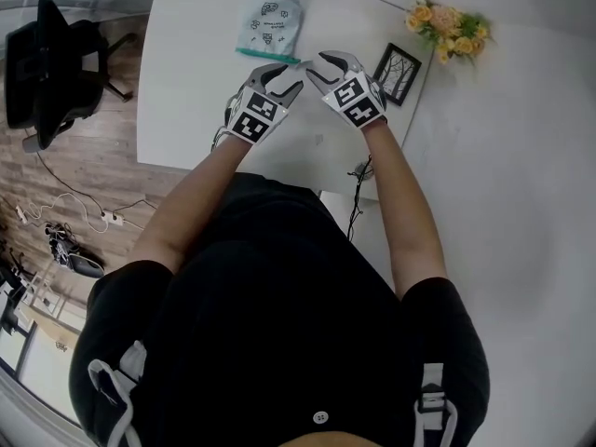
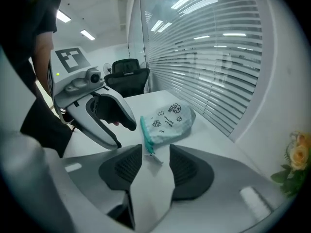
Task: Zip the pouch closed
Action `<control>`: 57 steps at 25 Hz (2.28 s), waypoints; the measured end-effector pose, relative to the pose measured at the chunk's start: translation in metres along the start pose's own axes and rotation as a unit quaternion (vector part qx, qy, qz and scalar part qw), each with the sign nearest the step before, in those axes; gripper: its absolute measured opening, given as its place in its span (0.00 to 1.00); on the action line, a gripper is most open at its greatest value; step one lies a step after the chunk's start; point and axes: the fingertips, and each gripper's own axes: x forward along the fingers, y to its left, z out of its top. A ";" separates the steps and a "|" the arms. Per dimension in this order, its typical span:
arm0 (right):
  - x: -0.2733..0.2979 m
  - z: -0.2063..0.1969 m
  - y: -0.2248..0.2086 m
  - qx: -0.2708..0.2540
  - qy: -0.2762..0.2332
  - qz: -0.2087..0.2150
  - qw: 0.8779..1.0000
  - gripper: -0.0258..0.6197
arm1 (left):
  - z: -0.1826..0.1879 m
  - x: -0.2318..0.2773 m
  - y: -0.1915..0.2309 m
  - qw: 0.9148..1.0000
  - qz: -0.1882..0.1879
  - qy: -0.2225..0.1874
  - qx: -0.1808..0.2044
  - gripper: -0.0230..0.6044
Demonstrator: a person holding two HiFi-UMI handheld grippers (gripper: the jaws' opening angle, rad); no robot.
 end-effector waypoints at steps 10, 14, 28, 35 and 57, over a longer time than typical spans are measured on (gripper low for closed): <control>0.045 -0.032 -0.002 -0.094 0.088 0.025 0.991 0.29 | -0.021 0.023 0.011 1.000 -0.007 0.023 -0.012 0.32; 0.057 -0.038 -0.002 -0.116 0.110 0.035 0.987 0.25 | -0.026 0.028 0.013 0.999 -0.011 0.030 -0.013 0.32; 0.065 -0.045 0.006 -0.125 0.136 0.046 0.982 0.08 | -0.040 0.038 0.020 0.998 -0.015 0.052 -0.030 0.30; 0.058 -0.031 0.015 -0.107 0.113 0.048 0.987 0.08 | -0.051 0.042 0.019 0.997 -0.013 0.064 -0.040 0.29; 0.037 -0.025 0.068 -0.134 0.121 0.041 0.983 0.08 | -0.062 0.017 0.005 0.996 0.002 0.078 -0.039 0.05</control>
